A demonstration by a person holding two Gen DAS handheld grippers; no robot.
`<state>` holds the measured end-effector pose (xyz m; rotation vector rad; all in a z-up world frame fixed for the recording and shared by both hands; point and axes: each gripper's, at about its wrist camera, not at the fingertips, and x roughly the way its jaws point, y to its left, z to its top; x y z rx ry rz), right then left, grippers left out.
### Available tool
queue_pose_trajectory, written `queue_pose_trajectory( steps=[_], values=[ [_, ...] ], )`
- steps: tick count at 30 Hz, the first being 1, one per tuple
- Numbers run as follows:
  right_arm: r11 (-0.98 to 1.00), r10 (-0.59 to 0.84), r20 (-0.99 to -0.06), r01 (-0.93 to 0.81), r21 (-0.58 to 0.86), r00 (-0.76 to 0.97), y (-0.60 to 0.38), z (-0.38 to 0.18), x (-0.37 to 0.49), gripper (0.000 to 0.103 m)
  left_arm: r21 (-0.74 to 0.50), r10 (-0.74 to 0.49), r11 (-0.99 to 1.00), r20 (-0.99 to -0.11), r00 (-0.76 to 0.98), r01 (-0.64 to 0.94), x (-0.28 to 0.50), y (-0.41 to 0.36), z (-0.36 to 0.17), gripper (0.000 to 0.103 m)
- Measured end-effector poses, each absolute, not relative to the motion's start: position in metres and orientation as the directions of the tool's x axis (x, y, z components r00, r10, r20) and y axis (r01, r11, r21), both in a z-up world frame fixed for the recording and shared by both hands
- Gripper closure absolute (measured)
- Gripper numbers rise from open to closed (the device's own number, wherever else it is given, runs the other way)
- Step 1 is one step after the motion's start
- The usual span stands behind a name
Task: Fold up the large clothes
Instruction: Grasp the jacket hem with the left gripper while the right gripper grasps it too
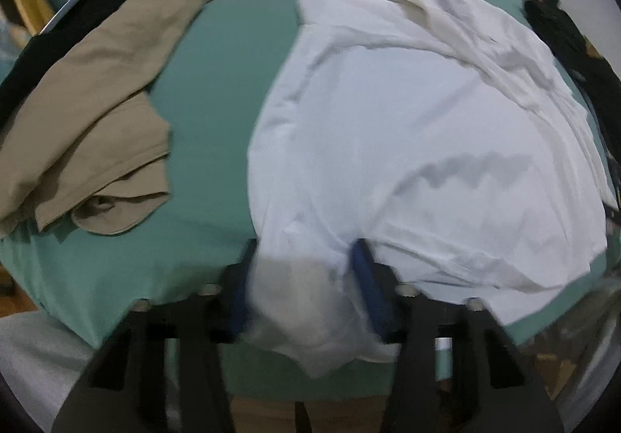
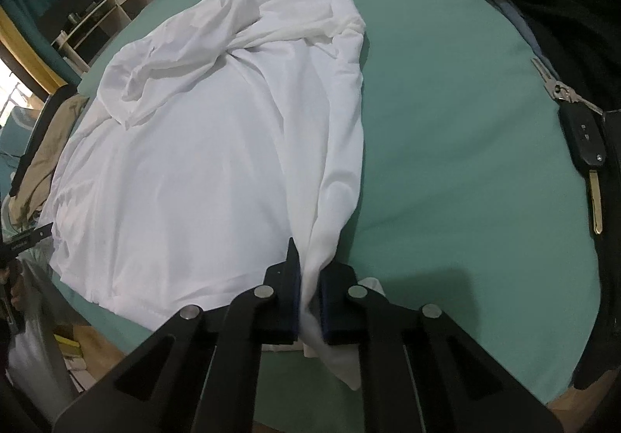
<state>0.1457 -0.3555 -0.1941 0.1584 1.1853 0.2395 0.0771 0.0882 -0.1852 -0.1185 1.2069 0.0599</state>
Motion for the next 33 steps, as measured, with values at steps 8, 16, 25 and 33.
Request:
queue_pose_trajectory(
  steps=[8,16,25,33],
  values=[
    [0.961,0.274,-0.889,-0.06,0.272,0.366,-0.369,-0.194,0.142,0.095,-0.092,-0.048,0.992,-0.912,0.407,-0.089,0.076,0.084,-0.172,0.1],
    [0.975,0.223,-0.895,-0.069,0.213,0.386,-0.366,-0.186,0.134,0.098,-0.149,-0.069,0.98,-0.88,0.47,-0.135,0.052,0.109,-0.147,0.1],
    [0.969,0.236,-0.864,-0.042,0.243,0.444,-0.385,-0.155,0.114,0.099,-0.14,-0.048,0.981,-0.841,0.539,-0.131,0.045,0.114,-0.116,0.1],
    [0.976,0.208,-0.851,-0.049,0.211,0.482,-0.386,-0.122,0.106,0.099,-0.121,-0.024,0.984,-0.813,0.581,-0.129,0.035,0.125,-0.089,0.1]
  ],
)
